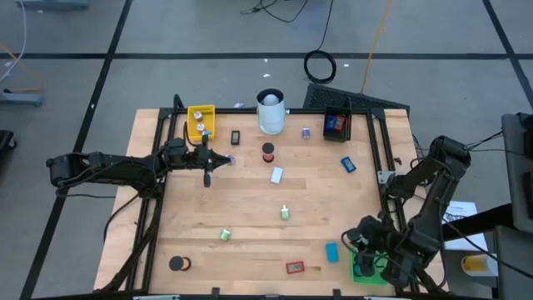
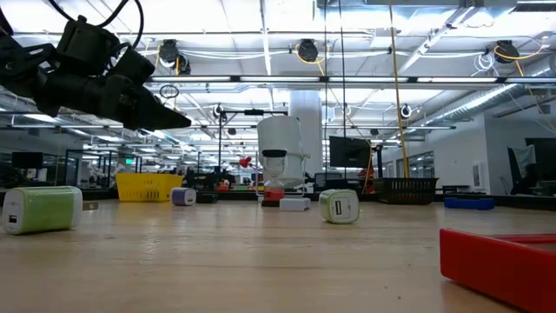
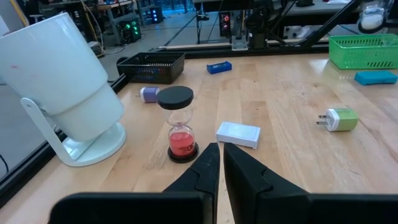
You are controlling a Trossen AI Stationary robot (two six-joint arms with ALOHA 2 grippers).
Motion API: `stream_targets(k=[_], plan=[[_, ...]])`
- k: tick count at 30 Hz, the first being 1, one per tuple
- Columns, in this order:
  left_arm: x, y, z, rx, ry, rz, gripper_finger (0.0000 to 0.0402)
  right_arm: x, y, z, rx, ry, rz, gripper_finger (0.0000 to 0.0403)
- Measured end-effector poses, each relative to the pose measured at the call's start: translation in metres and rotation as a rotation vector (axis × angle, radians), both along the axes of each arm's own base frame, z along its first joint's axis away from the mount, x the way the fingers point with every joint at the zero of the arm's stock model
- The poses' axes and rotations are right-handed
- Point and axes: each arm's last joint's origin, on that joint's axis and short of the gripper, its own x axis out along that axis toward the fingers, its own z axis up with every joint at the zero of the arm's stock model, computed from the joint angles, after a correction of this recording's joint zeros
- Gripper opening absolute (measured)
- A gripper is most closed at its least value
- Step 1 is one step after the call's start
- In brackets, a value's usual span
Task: Pick & Place Office items
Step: Put the white hourglass into the green bin
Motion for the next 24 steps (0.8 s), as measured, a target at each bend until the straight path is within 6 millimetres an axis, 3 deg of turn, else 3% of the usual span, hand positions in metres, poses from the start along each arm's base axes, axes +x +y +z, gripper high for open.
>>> stream_targets(k=[12, 24], plan=[[0.0, 0.001, -0.002, 0.001, 0.018, 0.02, 0.0031, -0.024, 0.0, -0.057, 0.034, 0.039, -0.035, 0.018], [-0.001, 0.001, -0.002, 0.008, 0.024, 0.023, 0.0031, -0.025, -0.004, -0.075, -0.019, -0.002, 0.039, 0.0189]])
